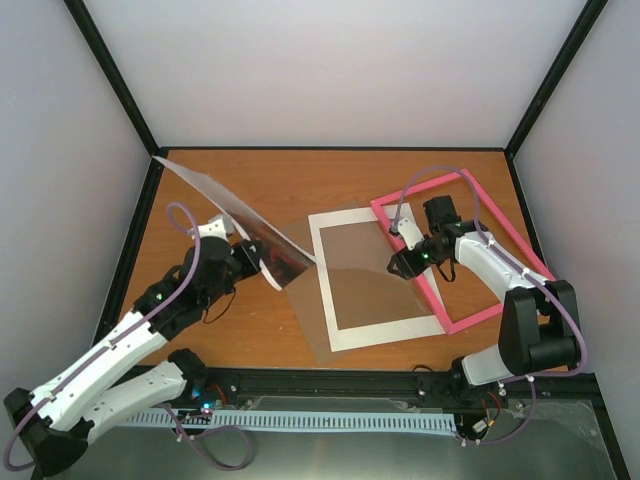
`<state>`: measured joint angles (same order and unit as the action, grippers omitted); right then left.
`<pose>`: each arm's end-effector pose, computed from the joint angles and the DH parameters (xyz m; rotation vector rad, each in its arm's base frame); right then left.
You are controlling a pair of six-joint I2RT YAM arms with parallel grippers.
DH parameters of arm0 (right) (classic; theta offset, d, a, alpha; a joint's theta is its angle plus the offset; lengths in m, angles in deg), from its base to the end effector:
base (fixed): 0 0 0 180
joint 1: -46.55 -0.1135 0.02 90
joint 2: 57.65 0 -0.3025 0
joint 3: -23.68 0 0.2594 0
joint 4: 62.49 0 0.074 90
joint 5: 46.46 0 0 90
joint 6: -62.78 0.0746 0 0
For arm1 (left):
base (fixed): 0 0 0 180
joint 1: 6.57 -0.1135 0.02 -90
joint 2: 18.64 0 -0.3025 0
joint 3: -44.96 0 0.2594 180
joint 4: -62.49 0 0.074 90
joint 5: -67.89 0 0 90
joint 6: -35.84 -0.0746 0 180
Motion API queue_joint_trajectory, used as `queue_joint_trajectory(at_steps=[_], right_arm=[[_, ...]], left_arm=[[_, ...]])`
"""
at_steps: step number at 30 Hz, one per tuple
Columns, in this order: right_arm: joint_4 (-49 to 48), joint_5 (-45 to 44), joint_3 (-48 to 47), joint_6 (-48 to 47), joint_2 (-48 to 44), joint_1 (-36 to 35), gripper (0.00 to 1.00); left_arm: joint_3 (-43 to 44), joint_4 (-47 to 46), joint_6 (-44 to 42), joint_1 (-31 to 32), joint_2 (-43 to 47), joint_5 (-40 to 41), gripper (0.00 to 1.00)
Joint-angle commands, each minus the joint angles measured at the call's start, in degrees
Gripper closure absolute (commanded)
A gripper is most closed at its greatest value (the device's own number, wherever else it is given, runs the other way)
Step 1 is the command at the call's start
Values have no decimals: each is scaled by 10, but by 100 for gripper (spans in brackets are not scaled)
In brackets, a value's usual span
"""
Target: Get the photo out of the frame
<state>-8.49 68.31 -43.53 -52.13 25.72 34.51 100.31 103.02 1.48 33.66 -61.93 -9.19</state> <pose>0.2696 0.0895 0.2085 -0.9549 2.5305 0.5368 0.1501 -0.1051 0.3052 -0.4314 2.1089 -0.7862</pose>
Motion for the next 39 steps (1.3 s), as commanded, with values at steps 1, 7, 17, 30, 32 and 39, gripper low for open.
queue_joint_trajectory(at_steps=[1,7,17,30,32,39], right_arm=[[-15,-8,2,11,-17,0,42],[-9,-13,-14,22,-47,16,42],[41,0,-79,108,-252,197,49],[89,226,-39,67,-367,231,48],[77,232,-25,63,-361,231,47],[63,263,-1,32,-311,231,47]], left_arm=[[79,-20,-114,-5,-71,70,99],[257,-109,-249,-6,-269,100,99],[715,-64,-324,-6,-583,-111,99],[336,-198,-158,-7,-414,-209,99],[249,-239,-118,-8,-389,-233,99],[16,-334,-18,-20,-313,-283,99]])
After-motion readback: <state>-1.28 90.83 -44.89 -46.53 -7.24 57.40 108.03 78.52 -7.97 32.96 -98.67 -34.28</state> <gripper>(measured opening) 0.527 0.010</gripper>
